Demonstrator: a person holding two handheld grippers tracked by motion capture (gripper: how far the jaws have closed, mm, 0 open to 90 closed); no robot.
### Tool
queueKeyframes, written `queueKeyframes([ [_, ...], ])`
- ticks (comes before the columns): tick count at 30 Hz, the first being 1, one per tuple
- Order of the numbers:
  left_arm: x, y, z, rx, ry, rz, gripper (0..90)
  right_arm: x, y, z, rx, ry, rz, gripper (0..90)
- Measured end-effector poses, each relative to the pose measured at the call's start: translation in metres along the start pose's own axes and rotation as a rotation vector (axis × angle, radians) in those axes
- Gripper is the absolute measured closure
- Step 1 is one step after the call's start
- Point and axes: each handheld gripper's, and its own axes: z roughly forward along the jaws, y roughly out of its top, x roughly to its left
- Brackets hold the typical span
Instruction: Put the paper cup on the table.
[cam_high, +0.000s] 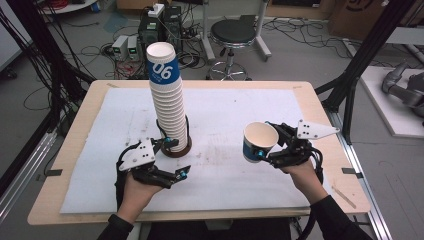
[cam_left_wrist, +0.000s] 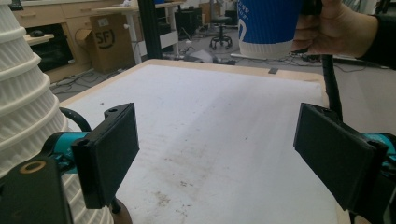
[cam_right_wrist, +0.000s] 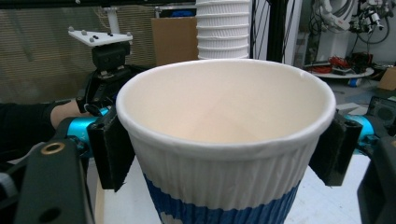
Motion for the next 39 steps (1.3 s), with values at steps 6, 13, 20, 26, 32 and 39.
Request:
queueKeyframes([
  [6, 0.000, 0.000, 0.000, 0.009, 0.002, 0.002, 14.0, 0.000, 0.001, -0.002, 0.006, 0.004, 0.003, 21.7],
  [13, 0.000, 0.000, -0.003, 0.013, 0.013, 0.006, 14.0, -0.003, 0.003, -0.005, 0.014, 0.016, -0.003, 21.8],
  [20, -0.002, -0.007, -0.014, 0.029, 0.044, 0.006, 14.0, -0.013, 0.007, -0.012, 0.027, 0.016, -0.008, 21.8],
  [26, -0.002, -0.009, -0.017, 0.023, 0.053, 0.004, 14.0, -0.021, 0.011, -0.021, 0.019, -0.013, -0.002, 21.7],
  [32, -0.002, -0.009, -0.016, 0.023, 0.048, 0.004, 14.1, -0.032, 0.015, -0.028, 0.031, -0.067, -0.012, 21.7],
  [39, -0.002, -0.011, -0.011, 0.034, 0.040, 0.005, 14.1, -0.048, 0.019, -0.040, 0.047, -0.133, 0.007, 21.7],
])
